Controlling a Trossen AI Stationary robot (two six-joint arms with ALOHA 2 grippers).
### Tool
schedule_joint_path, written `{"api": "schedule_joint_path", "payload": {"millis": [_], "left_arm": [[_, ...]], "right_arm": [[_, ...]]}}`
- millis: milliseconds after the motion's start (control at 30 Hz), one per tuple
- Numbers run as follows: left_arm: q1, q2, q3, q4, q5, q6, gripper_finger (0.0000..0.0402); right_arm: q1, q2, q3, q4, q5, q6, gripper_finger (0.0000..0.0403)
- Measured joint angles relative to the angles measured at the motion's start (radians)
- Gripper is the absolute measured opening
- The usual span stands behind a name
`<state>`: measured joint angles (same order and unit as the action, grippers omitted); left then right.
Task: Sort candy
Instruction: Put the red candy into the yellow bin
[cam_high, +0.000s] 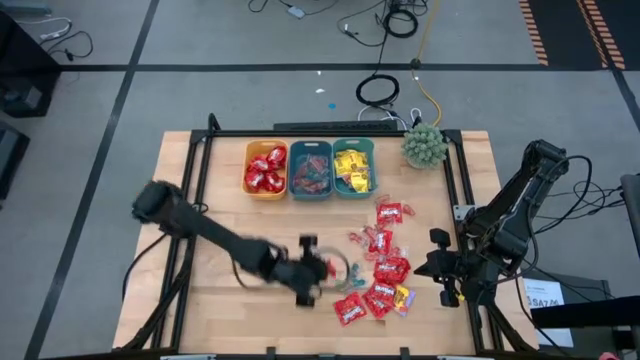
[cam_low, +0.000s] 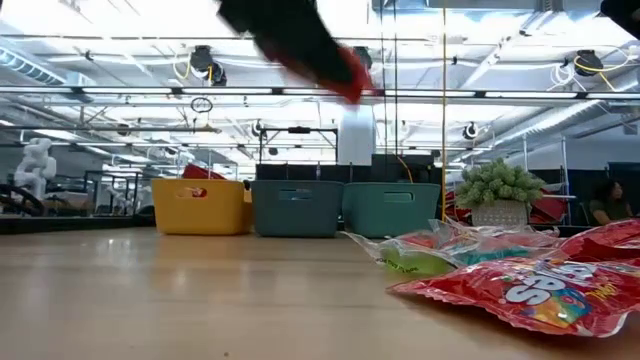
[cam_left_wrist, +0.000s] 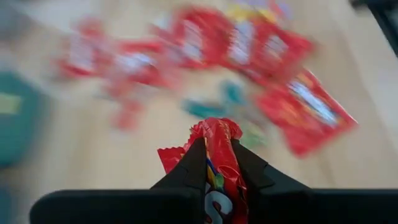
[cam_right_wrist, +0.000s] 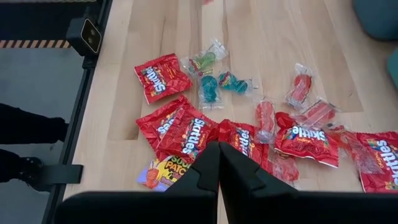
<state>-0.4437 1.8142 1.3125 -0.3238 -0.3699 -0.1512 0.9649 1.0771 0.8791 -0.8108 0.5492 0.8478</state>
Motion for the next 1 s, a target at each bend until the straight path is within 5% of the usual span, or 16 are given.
{"api": "schedule_joint_path", "payload": {"millis": [367,667,1000], "left_arm": [[0.319,-0.369,-0.043,-0.13,-0.056,0.241,0.0042],[0.669,-0.565,-0.33,0.138,0.258,0.317,0.0042],[1.058,-0.557,-0.509,0.289,0.594,0.403,0.0042]], "right_arm": [[0.0,0.0,0.0,0.015,0.002,0.001,0.0],[-0.001,0.0,0.0,0.023,0.101,0.064,0.0],[-0.004,0.0,0.0,0.019,0.187,0.22,0.0]]}}
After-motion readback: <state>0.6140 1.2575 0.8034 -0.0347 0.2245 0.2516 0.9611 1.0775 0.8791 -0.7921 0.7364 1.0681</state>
